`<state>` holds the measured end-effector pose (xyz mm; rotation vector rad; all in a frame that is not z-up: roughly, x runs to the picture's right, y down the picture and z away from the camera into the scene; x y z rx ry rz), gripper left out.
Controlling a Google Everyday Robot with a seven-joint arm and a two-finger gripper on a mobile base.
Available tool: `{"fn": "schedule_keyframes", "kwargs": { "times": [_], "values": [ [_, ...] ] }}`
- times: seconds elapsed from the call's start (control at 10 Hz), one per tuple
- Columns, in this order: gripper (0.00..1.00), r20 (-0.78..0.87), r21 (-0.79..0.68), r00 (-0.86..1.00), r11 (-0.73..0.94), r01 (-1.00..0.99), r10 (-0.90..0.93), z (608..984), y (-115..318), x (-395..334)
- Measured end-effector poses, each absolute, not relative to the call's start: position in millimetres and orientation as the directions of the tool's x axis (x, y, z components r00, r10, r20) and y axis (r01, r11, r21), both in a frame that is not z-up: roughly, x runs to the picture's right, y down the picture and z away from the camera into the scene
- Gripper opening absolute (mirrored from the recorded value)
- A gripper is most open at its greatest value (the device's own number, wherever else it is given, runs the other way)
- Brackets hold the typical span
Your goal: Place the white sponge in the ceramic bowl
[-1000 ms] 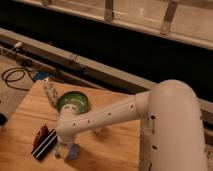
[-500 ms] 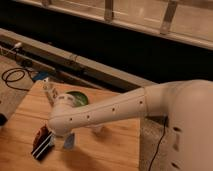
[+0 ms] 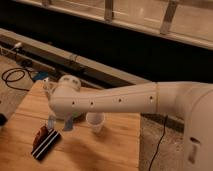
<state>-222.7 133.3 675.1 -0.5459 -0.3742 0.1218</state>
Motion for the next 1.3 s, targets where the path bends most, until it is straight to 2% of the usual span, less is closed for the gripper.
{"fn": "schedule_keyframes", "kwargs": {
  "times": [0.5,1.3],
  "values": [
    [0.0,0.523,-0.533,0.837,0.828,0.172,0.163,711,85,-278],
    [0.0,0.552,-0.522,0.814,0.836,0.169,0.18,720,81,-278]
  ]
}}
